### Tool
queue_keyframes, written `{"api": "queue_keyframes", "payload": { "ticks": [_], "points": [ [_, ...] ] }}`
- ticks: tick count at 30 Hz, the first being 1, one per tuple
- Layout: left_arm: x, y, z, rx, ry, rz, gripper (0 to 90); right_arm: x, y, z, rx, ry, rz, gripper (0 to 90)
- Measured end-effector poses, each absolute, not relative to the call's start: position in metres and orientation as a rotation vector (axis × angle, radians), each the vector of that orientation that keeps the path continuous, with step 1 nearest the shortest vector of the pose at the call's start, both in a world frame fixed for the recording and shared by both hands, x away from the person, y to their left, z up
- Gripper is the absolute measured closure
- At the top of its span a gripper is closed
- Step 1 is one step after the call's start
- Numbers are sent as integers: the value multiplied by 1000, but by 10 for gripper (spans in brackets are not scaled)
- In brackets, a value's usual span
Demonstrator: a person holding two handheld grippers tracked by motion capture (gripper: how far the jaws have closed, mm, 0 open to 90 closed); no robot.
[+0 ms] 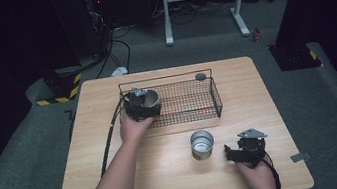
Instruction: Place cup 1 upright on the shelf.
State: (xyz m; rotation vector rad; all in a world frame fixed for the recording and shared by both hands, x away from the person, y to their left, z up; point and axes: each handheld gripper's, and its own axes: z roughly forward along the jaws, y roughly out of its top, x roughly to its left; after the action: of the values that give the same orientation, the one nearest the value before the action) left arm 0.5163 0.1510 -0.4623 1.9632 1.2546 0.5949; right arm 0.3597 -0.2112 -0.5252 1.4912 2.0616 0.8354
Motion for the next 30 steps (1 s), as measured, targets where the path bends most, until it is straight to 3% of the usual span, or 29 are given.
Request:
{"api": "queue_keyframes", "payload": {
  "ticks": [5,30],
  "points": [
    [517,154,-460,1960,1269,576,6,360,-211,-525,1491,2062,835,106],
    [505,169,-444,1887,1252,582,0,360,-211,-525,1492,2064,837,106]
  ]
}}
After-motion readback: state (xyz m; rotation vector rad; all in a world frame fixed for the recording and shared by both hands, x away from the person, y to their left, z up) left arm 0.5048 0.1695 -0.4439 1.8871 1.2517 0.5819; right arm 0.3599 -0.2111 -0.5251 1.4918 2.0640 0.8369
